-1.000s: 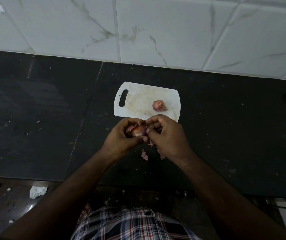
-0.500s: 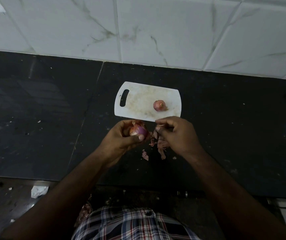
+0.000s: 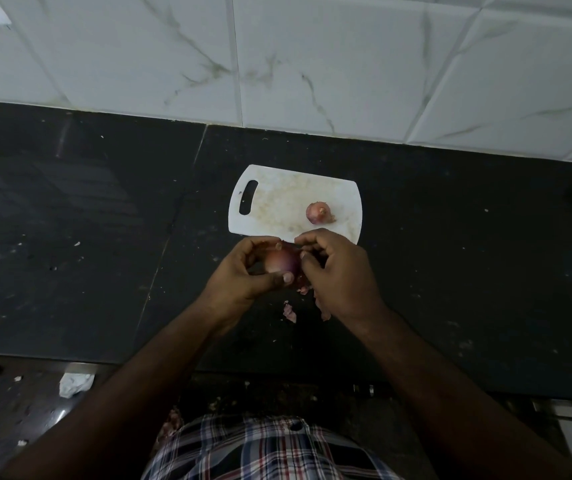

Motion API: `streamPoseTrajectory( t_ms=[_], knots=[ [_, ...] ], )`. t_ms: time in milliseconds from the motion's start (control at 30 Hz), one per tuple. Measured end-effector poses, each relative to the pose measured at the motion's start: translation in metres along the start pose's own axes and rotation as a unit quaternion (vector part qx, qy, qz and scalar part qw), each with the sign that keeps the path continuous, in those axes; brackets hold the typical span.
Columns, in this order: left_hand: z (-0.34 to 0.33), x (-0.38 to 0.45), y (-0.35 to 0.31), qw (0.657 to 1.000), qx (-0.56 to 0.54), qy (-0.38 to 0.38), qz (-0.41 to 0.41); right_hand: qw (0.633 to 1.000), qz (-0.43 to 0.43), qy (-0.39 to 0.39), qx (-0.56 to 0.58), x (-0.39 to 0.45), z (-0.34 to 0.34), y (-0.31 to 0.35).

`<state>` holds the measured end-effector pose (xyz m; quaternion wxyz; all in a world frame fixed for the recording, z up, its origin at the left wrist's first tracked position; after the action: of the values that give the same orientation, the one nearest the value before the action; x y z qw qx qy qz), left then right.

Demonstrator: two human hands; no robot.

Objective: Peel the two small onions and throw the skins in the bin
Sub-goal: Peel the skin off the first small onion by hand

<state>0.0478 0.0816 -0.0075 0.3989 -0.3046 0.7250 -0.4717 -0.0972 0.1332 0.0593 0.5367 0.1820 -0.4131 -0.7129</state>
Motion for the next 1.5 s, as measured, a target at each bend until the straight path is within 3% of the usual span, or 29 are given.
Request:
streamPoseTrajectory(
  t_ms=[100, 267, 500, 767, 1167, 1500],
  knots=[
    [0.002, 0.002, 0.001, 1.0, -0.018, 0.0, 0.008, 0.999, -0.029, -0.014, 0.012, 0.004, 0.009, -0.008],
    [0.005, 0.002, 0.002, 1.0, -0.018, -0.011, 0.01, 1.0, -0.005, -0.003, 0.011, 0.002, 0.015, -0.001],
    [0.005, 0.003, 0.0, 0.999, 0.031, -0.017, -0.009, 0.997, -0.006, 0.066, -0.028, 0.0, -0.001, -0.002],
    [0.006, 0.006, 0.002, 1.0, 0.0, -0.006, -0.002, 0.998, 0.048, 0.032, -0.035, -0.002, 0.001, 0.006],
    [-0.004, 0.0, 0.0, 0.999, -0.013, 0.029, -0.004, 0.998, 0.041, 0.037, -0.013, 0.003, 0.004, 0.013],
    [-0.011, -0.003, -0.003, 0.998, -0.01, 0.059, 0.001, 0.989, 0.12, 0.046, -0.069, 0.0, 0.005, 0.028]
  ],
)
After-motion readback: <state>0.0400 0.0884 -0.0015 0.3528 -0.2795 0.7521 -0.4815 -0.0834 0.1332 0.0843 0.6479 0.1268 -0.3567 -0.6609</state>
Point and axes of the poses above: each hand's wrist, its own x-axis towards the middle knuckle, its own z-axis out of the back of the hand, y = z × x, the point moved 8 cm from there along x, towards the middle knuckle, and after that the axes turned 3 degrees about -y, right-handed, at the moved point
